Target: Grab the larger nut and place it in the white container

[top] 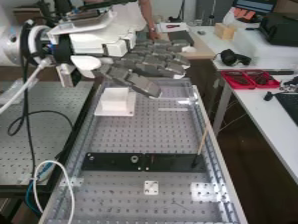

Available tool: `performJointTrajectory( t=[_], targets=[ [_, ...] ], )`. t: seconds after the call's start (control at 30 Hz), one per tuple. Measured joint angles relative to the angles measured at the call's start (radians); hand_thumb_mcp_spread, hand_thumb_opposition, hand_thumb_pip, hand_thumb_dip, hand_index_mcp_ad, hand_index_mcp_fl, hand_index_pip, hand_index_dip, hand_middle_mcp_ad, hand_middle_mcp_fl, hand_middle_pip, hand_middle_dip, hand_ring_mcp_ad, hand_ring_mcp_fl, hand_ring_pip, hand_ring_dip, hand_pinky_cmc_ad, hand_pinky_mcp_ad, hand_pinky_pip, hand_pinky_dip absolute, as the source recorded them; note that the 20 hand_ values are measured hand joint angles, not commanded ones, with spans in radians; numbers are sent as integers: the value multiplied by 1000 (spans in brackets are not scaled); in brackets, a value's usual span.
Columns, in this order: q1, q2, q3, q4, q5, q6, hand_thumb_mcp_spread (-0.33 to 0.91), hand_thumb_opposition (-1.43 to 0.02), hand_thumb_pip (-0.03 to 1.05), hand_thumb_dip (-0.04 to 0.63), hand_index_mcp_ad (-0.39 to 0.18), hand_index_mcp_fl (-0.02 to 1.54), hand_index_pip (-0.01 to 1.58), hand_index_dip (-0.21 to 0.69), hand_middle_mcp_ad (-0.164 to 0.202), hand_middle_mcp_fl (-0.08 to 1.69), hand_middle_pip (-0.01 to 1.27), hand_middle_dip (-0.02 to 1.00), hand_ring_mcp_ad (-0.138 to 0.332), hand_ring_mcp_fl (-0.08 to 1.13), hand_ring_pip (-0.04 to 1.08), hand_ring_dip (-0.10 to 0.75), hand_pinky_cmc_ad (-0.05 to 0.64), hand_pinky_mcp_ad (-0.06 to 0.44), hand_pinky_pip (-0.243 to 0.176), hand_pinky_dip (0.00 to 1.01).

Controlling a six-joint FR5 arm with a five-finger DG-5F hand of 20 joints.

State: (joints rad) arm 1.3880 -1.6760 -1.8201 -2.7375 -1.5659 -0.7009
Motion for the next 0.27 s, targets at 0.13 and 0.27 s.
performJointTrajectory(
  t=[0.13, 0.27],
  targets=[
    [4, 4, 0, -7, -9, -5, -12, -822, 686, 79, -98, 31, 148, -188, 73, 2, 138, 171, 171, 0, 94, 63, 367, 312, -110, 360],
    [6, 6, 1, -15, -18, -4, -12, -822, 686, 79, -98, 31, 148, -188, 75, 2, 138, 171, 171, 0, 94, 63, 367, 312, -110, 360]
  ],
)
